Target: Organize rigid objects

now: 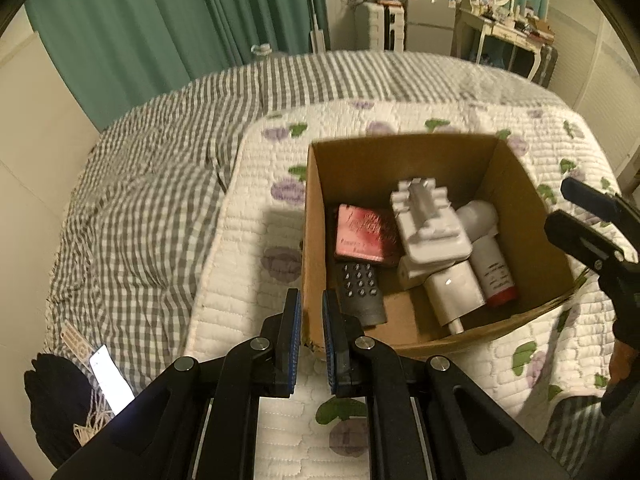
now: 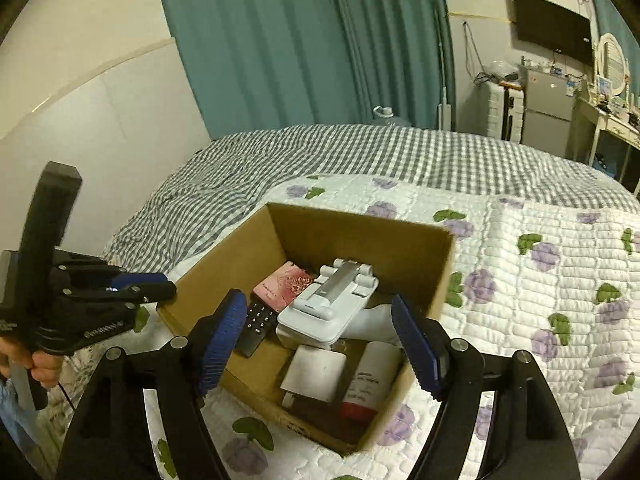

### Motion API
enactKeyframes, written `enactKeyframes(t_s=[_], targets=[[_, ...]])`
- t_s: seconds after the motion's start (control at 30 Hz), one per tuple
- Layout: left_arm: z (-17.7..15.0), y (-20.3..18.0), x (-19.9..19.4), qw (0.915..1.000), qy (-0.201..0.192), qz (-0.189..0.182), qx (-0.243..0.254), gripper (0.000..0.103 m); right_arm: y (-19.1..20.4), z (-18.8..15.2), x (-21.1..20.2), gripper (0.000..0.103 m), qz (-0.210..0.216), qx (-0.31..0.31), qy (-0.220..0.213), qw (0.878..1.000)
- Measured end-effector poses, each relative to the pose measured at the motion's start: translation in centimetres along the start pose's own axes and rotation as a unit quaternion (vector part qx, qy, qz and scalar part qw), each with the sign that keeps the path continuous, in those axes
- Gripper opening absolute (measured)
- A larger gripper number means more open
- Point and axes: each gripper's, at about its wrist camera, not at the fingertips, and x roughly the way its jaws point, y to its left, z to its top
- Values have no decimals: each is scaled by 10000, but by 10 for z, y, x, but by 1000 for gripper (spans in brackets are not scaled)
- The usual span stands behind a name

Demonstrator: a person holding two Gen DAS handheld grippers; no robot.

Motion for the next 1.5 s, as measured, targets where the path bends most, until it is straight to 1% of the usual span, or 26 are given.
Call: enactKeyframes(t_s=[0.1, 0.2, 0.33, 0.47, 0.5, 0.57, 0.63, 0.67, 0.7, 0.73, 0.77, 0.8, 0.83, 0.87, 0.9, 0.93, 1.03, 1.17, 1.3, 1.43, 1.5], targets=[[6, -4, -20, 9997, -230, -43, 28, 10, 1, 5, -22, 75, -148, -22, -193, 9997], [16, -12, -48, 9983, -568, -106, 97, 10, 1, 11, -44, 75, -331, -19, -359, 9988], [22, -23, -84, 9942, -1047, -153, 181, 10, 3, 19, -79, 75, -600, 10, -676, 9959], [20, -33, -117, 9873, -1563, -177, 205, 10, 11, 22, -111, 75, -926, -58, -1013, 9905], [16, -36, -125, 9841, -1754, -180, 201, 11, 12, 21, -118, 75, -967, -60, -1090, 9893], [10, -38, -134, 9795, -1999, -162, 201, 14, 15, 18, -129, 78, -1016, -41, -1191, 9877], [0, -40, -141, 9747, -2223, -186, 172, 15, 19, 12, -139, 80, -1105, -26, -1302, 9853], [-4, -40, -143, 9726, -2314, -188, 142, 20, 20, 10, -142, 80, -1137, -25, -1330, 9846], [-8, -40, -145, 9699, -2424, -169, 126, 30, 22, 7, -146, 80, -1184, -21, -1381, 9833], [-16, -41, -148, 9651, -2612, -112, 126, 37, 24, 4, -149, 81, -1212, -26, -1415, 9825], [-22, -43, -150, 9614, -2748, -58, 115, 56, 25, 2, -152, 83, -1255, -37, -1448, 9815], [-28, -44, -152, 9576, -2881, -10, 106, 66, 27, 0, -154, 84, -1312, -54, -1489, 9801], [-36, -47, -155, 9522, -3053, -3, 126, 67, 29, -3, -157, 89, -1381, -72, -1562, 9780], [-42, -49, -156, 9489, -3152, -22, 143, 68, 31, -7, -161, 95, -1427, -73, -1642, 9760], [-47, -52, -156, 9455, -3254, -13, 146, 73, 32, -10, -164, 97, -1452, -74, -1730, 9741], [-52, -53, -155, 9434, -3313, 19, 141, 75, 33, -14, -166, 102, -1462, -82, -1799, 9727], [-61, -58, -150, 9398, -3414, 102, 144, 78, 32, -23, -163, 103, -1534, -66, -1820, 9712], [-68, -59, -138, 9434, -3305, 295, 12, 82, 26, -34, -153, 103, -1617, 58, -1713, 9718], [-71, -53, -130, 9472, -3188, 314, -153, 83, 21, -42, -142, 103, -1661, 169, -1596, 9730], [-75, -51, -128, 9484, -3138, 413, -183, 84, 19, -47, -138, 103, -1737, 205, -1571, 9720], [-78, -50, -127, 9470, -3178, 448, -165, 84, 18, -47, -137, 103, -1777, 236, -1580, 9710]])
